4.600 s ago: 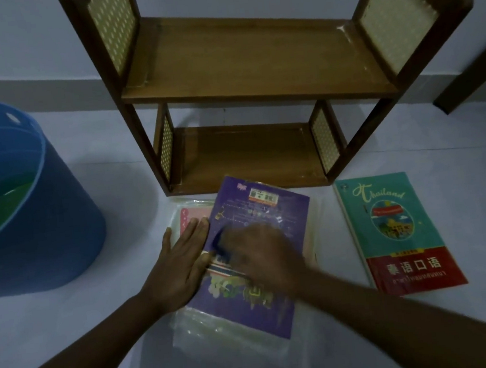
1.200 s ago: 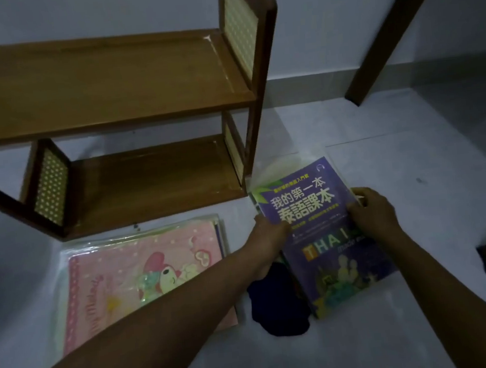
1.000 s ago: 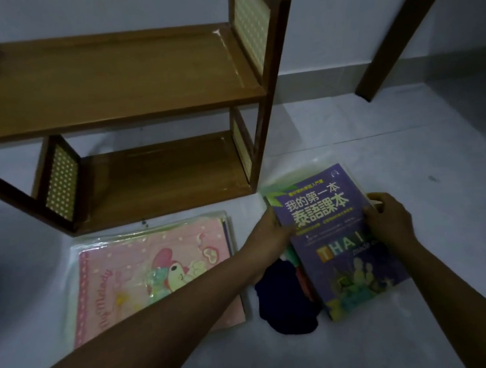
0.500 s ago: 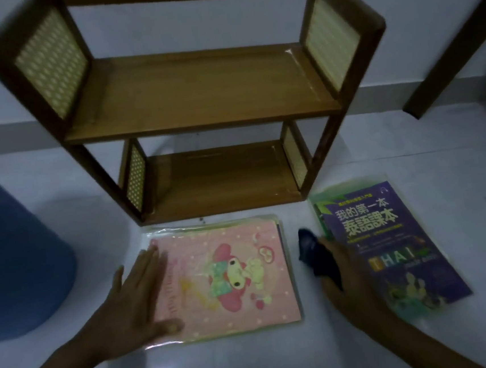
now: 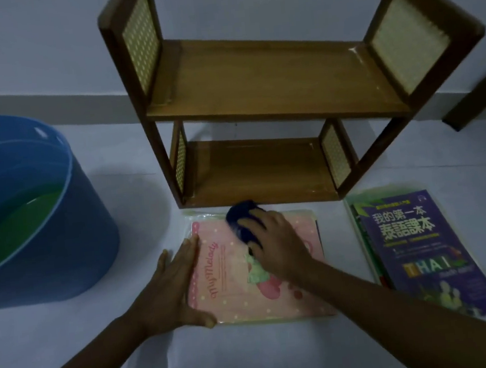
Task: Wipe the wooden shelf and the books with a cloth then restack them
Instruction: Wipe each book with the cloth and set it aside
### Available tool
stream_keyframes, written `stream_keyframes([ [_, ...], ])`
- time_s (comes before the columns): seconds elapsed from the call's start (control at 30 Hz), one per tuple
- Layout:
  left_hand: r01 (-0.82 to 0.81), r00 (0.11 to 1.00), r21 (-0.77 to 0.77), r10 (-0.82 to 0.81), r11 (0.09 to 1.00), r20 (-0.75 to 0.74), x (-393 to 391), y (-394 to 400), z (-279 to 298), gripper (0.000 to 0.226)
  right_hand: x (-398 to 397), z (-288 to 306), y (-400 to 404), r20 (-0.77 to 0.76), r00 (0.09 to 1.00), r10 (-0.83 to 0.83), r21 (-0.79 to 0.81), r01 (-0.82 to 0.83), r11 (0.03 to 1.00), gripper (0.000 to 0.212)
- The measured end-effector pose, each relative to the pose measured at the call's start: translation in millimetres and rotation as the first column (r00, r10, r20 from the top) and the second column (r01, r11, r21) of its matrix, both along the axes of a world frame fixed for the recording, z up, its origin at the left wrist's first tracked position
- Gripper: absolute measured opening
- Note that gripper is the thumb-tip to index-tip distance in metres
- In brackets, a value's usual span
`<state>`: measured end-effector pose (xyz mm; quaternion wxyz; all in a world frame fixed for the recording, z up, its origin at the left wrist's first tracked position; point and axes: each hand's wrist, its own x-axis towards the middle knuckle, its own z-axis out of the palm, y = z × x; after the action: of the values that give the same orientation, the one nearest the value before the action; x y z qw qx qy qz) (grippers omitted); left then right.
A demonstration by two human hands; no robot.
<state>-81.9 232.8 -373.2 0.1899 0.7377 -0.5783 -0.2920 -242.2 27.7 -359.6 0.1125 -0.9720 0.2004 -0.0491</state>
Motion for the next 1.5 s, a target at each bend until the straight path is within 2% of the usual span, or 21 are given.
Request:
stream_keyframes([
  [0.07,-0.031,0.999,0.012,0.031,0.999,-0.034,-1,3,-2,0.14,5,-1,25,-0.003,1.0,-0.019,-0.065,0.019,0.998,0.042],
  [0.17,-0.025,0.999,-0.039,0.027,0.999,0.046,0,7,-11,0.143,2,4,101,-0.017,0.892,0.451,0.037,-0.45,0.892,0.025],
  [0.23,-0.032,0.997,-0.047,0.035,0.998,0.063,1,7,-11,0.144,2,18,88,0.003,0.833,0.553,0.125,-0.549,0.826,0.025],
  [0.27,-0.033,0.998,-0.041,0.035,0.999,0.046,0,6,-8,0.143,2,18,64,0.028,0.882,0.47,0.128,-0.47,0.874,0.029],
  [0.33,-0.005,1.0,-0.038,0.006,0.999,0.019,-2,5,-5,0.141,-11,9,9,0.018,0.992,0.128,0.157,-0.13,0.979,0.036],
  [0.37,0.0,1.0,-0.04,0.001,0.999,0.025,-2,5,-5,0.14,-24,5,-16,0.03,0.998,-0.051,0.155,0.046,0.987,0.038],
  [0.43,-0.004,0.999,-0.027,0.005,1.0,0.054,-3,6,-7,0.137,-42,-2,-20,0.038,0.975,-0.221,0.14,0.214,0.967,0.04],
  [0.47,-0.006,0.997,-0.021,0.007,1.0,0.073,-3,5,-8,0.136,-46,-6,0,0.037,0.982,-0.184,0.116,0.179,0.977,0.037],
  [0.53,-0.007,0.994,-0.015,0.009,1.0,0.108,-1,6,-12,0.137,-55,-12,58,0.089,0.991,0.097,0.114,-0.106,0.988,0.03],
  [0.6,0.013,0.99,-0.013,-0.011,1.0,0.142,0,6,-11,0.138,-70,-9,87,0.074,0.923,0.378,0.162,-0.385,0.909,0.033],
  [0.63,0.031,0.987,-0.003,-0.031,1.0,0.157,-1,6,-11,0.138,-78,-7,80,0.076,0.912,0.402,0.177,-0.409,0.895,0.037],
  [0.73,0.04,0.98,0.03,-0.046,0.999,0.194,0,7,-10,0.136,-115,-12,24,0.121,0.99,0.069,0.212,-0.094,0.973,0.044],
  [0.8,0.031,0.965,0.058,-0.045,0.998,0.258,1,6,-5,0.135,-146,-13,-14,0.1,0.967,-0.235,0.206,0.211,0.956,0.045],
  [0.87,0.078,0.906,0.06,-0.096,0.995,0.412,-8,-1,7,0.131,-171,-21,-36,-0.034,0.917,-0.396,0.191,0.395,0.898,0.044],
  [0.9,0.12,0.887,0.057,-0.133,0.991,0.442,-18,-7,12,0.125,-178,-29,-40,-0.075,0.9,-0.429,0.17,0.436,0.884,0.044],
  [1.0,0.212,0.921,0.041,-0.214,0.976,0.324,-63,-23,12,0.092,-189,-53,-33,-0.127,0.897,-0.424,0.11,0.438,0.892,0.046],
  [1.17,0.368,0.819,-0.052,-0.297,0.928,0.492,-74,-21,6,0.052,-187,-56,-34,-0.105,0.887,-0.45,0.104,0.46,0.882,0.045],
  [1.23,0.383,0.864,-0.221,-0.262,0.897,0.43,-73,-24,30,0.049,-189,-57,-36,-0.11,0.896,-0.43,0.127,0.442,0.888,0.046],
  [1.33,0.244,0.918,-0.374,-0.09,0.894,0.385,-67,-45,90,0.034,-192,-58,-37,-0.126,0.898,-0.421,0.147,0.436,0.888,0.045],
  [1.43,-0.092,0.984,-0.484,0.154,0.87,0.09,-71,-60,134,0.04,-192,-53,-38,-0.127,0.89,-0.438,0.22,0.456,0.863,0.046],
  [1.5,-0.328,0.945,-0.412,0.297,0.85,-0.139,-81,-68,135,0.034,-189,-45,-36,-0.074,0.883,-0.464,0.361,0.457,0.813,0.046],
])
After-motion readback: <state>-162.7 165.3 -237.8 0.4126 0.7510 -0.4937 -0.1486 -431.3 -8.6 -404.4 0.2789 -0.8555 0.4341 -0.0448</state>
